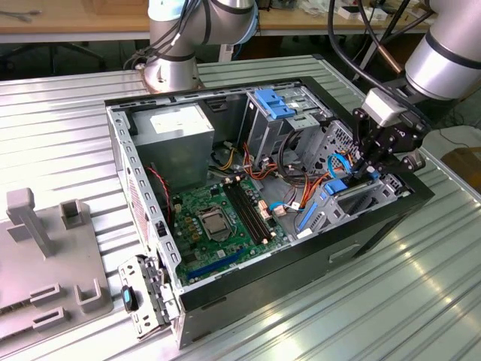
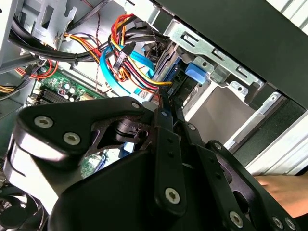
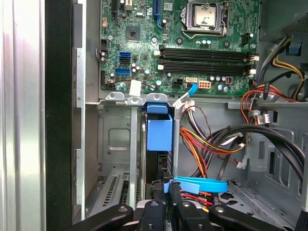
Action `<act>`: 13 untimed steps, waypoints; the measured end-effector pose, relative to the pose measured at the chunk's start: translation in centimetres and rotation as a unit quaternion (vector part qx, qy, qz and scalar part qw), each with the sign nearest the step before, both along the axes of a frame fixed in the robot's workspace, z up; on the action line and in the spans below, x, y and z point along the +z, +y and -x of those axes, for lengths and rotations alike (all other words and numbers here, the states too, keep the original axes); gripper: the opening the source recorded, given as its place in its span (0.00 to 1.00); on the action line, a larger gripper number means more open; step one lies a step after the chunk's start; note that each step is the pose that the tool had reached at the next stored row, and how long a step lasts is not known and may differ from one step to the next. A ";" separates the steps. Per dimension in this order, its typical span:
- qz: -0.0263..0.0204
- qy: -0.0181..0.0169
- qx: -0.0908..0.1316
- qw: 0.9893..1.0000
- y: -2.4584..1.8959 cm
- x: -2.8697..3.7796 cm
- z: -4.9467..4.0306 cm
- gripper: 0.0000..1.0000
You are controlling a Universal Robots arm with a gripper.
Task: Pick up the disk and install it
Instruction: 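Insert the second disk wire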
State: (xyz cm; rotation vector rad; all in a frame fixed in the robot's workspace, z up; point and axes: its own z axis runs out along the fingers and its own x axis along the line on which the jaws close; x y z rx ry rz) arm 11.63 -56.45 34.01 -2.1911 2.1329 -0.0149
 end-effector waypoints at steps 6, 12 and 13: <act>0.000 0.000 0.000 1.000 -0.01 -0.04 0.00 0.16; -0.002 -0.001 0.000 1.000 -0.02 0.43 -0.01 0.23; -0.002 -0.001 0.000 1.000 -0.01 0.63 0.00 0.23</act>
